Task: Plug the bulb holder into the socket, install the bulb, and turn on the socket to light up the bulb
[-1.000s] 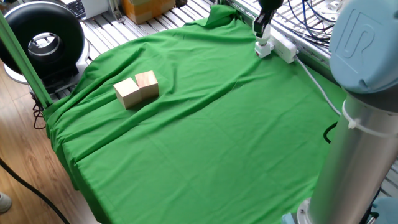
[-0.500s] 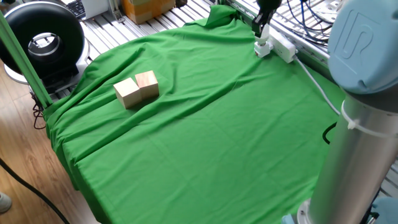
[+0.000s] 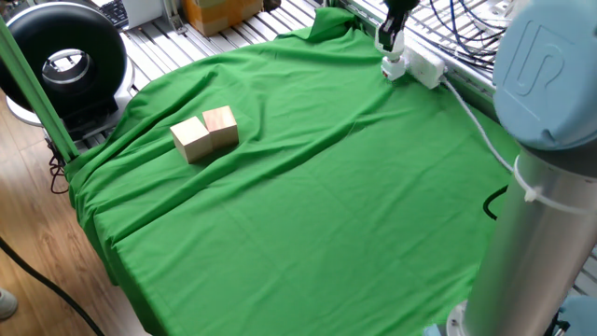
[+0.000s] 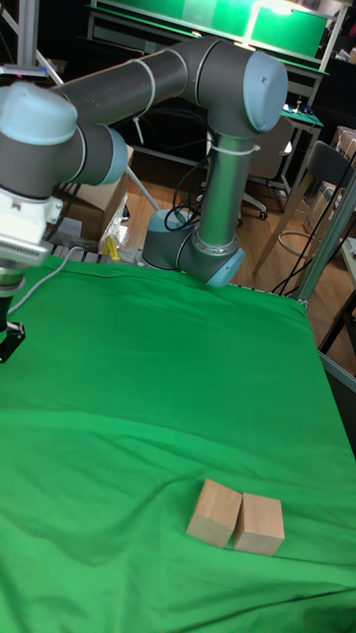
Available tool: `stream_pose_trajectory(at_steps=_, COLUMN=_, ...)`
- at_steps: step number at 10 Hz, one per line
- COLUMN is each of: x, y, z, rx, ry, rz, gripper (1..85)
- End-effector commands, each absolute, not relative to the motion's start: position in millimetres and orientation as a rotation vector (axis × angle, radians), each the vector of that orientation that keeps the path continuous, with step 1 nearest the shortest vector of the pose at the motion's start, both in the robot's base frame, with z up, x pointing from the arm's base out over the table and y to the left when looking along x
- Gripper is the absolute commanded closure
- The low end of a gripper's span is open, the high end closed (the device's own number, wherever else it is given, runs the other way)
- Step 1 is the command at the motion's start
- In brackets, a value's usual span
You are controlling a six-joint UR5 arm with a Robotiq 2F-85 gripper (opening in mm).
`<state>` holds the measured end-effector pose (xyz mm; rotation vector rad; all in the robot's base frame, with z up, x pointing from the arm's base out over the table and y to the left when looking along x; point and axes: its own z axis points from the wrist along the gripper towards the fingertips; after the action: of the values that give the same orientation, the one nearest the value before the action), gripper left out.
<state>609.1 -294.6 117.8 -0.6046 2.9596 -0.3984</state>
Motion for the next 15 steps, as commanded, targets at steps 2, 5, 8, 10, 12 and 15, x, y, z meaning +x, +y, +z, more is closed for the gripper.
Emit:
stream_pose_trajectory(at_steps=2, x=611.8, y=-283.8, z=135.5, rx=-1.0, ry=2.81, rz=-0.373, gripper=84.7)
stream_pose_trajectory(at_steps=5, x=606.5, y=-264.1, z=135.1, rx=-0.855, ry=2.834, rz=-0.247, gripper=84.7)
stream_pose_trajectory(at_steps=8, x=599.6, y=-263.4, z=126.6, rx=-0.716, ry=2.886, rz=-0.154, gripper=84.7)
stream_pose_trajectory(at_steps=10, x=592.0, y=-259.4, z=119.4, rx=-0.577, ry=2.934, rz=-0.065, gripper=84.7)
stream_pose_trajectory(at_steps=12, x=592.3, y=-261.8, z=114.9, rx=-0.482, ry=2.953, rz=-0.054, gripper=84.7)
stream_pose_trajectory(at_steps=15, x=594.2, y=-263.6, z=110.1, rx=-0.429, ry=2.953, rz=-0.056, gripper=84.7)
